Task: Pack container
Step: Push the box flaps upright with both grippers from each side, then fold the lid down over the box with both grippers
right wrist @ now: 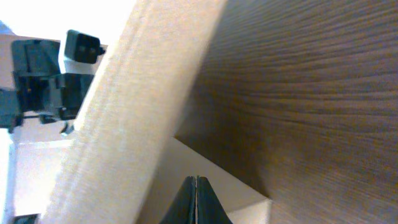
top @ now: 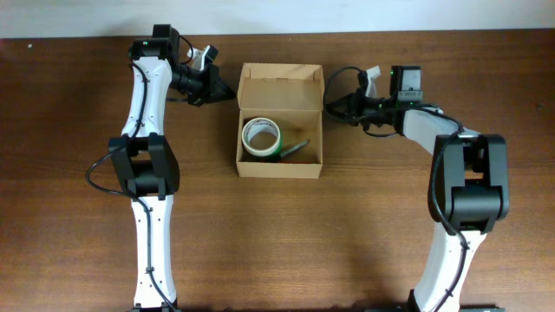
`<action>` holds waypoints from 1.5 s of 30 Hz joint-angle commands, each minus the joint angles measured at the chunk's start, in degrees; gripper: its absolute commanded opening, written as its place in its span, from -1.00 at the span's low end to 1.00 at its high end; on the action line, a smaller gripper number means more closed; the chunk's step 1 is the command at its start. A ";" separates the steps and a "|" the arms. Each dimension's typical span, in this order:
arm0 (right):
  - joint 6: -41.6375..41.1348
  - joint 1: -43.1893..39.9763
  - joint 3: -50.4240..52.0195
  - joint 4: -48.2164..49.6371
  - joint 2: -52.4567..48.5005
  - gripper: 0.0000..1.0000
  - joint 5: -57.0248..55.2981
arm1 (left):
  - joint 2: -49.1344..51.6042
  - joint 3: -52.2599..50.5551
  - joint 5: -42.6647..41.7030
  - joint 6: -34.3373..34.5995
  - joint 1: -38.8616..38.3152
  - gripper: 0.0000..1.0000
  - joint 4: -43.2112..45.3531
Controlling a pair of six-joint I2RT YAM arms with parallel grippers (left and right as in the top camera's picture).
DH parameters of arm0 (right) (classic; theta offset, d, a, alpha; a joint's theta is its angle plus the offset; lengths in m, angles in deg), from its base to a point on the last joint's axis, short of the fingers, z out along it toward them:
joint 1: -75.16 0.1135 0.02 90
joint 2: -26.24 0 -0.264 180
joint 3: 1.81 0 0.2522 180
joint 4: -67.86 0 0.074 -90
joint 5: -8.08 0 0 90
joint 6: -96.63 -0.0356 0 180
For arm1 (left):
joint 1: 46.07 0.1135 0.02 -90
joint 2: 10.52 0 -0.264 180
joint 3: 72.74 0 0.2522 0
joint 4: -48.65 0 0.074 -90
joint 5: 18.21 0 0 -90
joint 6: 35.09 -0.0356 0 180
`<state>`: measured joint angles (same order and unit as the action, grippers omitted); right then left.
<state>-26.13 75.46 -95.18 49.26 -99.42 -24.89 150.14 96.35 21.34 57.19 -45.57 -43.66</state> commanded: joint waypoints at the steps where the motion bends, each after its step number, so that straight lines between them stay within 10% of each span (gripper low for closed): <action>1: -2.27 0.94 -0.63 0.59 -1.20 -0.93 1.20 | 1.57 -0.26 -1.70 1.22 0.24 -0.97 0.35; 18: -4.22 1.44 -0.63 5.14 -1.25 -0.93 0.83 | 4.26 -0.31 -14.51 1.38 -1.60 -0.96 3.26; 45: -1.64 3.61 -13.64 0.96 -1.22 -0.92 5.66 | 4.22 19.37 -9.51 -0.61 0.70 -0.97 -0.48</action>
<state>-30.50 77.71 -105.83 52.21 -99.84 -21.15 154.03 112.68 11.20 57.67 -44.85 -43.37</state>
